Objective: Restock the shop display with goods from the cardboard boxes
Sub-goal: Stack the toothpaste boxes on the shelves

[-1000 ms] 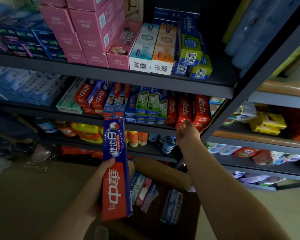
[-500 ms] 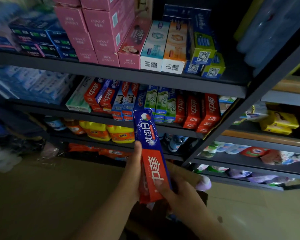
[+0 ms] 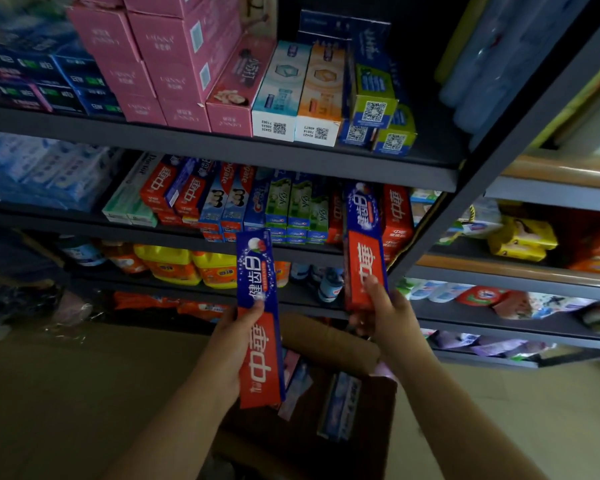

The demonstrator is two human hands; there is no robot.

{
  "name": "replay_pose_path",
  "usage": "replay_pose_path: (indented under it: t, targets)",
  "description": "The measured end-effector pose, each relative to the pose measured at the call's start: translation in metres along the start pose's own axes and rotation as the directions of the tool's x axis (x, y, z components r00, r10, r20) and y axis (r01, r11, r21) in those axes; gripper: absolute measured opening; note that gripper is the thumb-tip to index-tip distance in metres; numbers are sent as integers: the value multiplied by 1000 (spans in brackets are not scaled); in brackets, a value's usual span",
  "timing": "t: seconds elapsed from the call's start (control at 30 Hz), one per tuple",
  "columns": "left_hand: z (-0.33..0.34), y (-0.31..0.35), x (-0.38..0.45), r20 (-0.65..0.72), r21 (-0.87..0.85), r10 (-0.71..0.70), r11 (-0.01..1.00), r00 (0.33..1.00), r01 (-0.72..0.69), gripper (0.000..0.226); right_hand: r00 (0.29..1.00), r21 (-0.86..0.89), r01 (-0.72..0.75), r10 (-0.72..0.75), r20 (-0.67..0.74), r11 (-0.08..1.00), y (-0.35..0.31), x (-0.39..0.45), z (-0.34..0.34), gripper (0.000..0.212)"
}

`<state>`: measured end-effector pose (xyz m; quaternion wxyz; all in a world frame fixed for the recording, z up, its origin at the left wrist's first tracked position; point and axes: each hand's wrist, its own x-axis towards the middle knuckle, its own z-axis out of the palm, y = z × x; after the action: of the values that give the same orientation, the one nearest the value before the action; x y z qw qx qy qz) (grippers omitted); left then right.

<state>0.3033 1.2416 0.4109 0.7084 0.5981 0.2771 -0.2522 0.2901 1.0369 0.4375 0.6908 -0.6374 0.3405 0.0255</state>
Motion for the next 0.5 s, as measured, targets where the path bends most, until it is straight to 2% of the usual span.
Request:
replay_pose_path:
  t: [0.07, 0.17, 0.23, 0.3, 0.43, 0.5]
  targets:
    - [-2, -2, 0, 5, 19, 51, 998, 999, -51, 31, 999, 24, 36, -36, 5, 999, -11, 24, 6, 40]
    - [-6, -4, 3, 14, 44, 83, 995, 996, -84, 21, 1000, 147, 8, -4, -30, 989, -20, 51, 18, 34]
    - [-10, -8, 10, 0, 39, 72, 997, 997, -72, 22, 996, 219, -24, 42, -77, 975, -23, 63, 25, 32]
    - [-17, -13, 18, -32, 55, 54, 997, 998, -52, 33, 989, 287, -53, 91, -120, 956, -20, 71, 30, 38]
    - [-32, -23, 36, -70, 77, 38, 996, 997, -32, 42, 970, 545, -86, 194, -144, 834, -23, 77, 34, 59]
    - [-37, -25, 40, -83, 75, 39, 997, 996, -33, 44, 974, 655, -90, 204, -100, 750, -27, 78, 34, 57]
